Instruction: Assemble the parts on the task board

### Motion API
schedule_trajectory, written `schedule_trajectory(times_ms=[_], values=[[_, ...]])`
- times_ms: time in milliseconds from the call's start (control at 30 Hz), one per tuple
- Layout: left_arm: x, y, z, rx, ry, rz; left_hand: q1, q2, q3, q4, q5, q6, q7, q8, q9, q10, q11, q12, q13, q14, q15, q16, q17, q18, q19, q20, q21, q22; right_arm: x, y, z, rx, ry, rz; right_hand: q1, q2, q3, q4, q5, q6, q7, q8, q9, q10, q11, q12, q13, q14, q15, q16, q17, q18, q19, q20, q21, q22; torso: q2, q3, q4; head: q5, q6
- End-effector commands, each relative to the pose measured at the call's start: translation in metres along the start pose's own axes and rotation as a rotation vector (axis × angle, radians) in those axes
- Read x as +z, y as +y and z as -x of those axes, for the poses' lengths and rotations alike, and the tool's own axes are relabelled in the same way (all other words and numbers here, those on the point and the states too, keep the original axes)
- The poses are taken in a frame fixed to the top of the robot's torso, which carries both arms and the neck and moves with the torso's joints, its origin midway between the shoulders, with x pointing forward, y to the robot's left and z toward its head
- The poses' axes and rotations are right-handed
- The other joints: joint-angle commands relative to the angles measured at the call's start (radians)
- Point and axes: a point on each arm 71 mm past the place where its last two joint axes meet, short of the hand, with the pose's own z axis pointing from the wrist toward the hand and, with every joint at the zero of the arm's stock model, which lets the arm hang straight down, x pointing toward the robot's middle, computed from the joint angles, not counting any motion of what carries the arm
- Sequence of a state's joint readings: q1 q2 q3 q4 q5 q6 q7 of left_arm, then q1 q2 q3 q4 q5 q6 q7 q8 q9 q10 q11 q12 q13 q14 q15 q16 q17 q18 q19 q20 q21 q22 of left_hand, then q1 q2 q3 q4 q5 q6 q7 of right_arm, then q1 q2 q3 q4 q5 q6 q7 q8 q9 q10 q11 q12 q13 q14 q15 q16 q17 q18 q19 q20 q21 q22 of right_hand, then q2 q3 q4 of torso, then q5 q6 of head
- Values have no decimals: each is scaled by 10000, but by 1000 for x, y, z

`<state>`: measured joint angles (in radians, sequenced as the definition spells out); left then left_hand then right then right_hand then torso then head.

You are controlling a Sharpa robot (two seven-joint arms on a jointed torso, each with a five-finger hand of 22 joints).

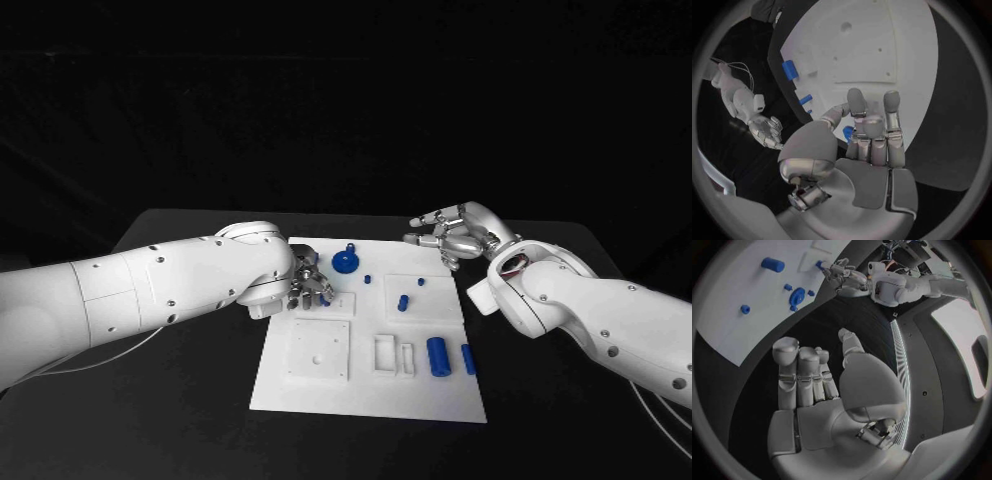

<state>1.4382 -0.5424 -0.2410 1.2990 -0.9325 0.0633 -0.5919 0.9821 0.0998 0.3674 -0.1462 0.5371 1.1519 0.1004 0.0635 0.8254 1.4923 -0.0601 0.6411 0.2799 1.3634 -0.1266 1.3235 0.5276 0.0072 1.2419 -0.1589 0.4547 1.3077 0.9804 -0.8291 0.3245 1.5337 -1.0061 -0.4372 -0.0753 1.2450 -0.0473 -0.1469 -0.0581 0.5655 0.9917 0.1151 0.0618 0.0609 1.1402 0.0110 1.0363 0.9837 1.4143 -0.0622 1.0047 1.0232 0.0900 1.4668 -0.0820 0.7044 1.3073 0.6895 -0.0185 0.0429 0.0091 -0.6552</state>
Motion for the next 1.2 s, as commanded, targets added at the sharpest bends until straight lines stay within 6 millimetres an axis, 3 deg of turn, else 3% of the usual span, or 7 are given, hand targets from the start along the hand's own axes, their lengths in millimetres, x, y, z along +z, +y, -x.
schedule_trajectory(times_ms=[33, 367, 1200], values=[[1, -1, -3, -138, 41, -90, -24, 107, 207, -175, -16, 2687, -1530, 43, -32, 233, -327, 2, -9, 242, -208, -26, -14, -72, -68, 6, 38, 198, 0, 2, -2, -77, 149, 93, -46, 61, -1, -44, 61, 74, -24, -2, 10, -49, -5, -18, -3, -48, 12, -32, -7, 100, 102, 25, -37, 809, 13, -1, -7, -25, -12], [2, -2, -3, -223, -217, -189, -19, 111, 206, -147, -27, 2683, -1530, 43, -41, 233, -329, -6, -21, 241, -212, -36, -31, -72, -66, 3, 35, 196, 0, 2, -2, -74, 167, 92, -58, 77, 9, -62, 67, 142, -30, 2, 14, -46, -8, -14, 3, -48, 10, -33, -7, 99, 101, 23, -44, 807, -4, -1, 19, -76, -68], [2, -6, -15, 702, -105, -219, 40, 106, 200, -94, -124, 2664, -1523, 43, -82, 235, -325, -35, -68, 240, -207, -61, -81, -72, -66, 7, 40, 198, 0, 2, -4, -74, 309, 66, -84, 91, 13, -75, 160, 178, -33, 3, 15, -53, -12, -20, 1, -53, 9, -40, -11, 98, 100, 21, -50, 807, -19, 3, 14, -108, -97]])
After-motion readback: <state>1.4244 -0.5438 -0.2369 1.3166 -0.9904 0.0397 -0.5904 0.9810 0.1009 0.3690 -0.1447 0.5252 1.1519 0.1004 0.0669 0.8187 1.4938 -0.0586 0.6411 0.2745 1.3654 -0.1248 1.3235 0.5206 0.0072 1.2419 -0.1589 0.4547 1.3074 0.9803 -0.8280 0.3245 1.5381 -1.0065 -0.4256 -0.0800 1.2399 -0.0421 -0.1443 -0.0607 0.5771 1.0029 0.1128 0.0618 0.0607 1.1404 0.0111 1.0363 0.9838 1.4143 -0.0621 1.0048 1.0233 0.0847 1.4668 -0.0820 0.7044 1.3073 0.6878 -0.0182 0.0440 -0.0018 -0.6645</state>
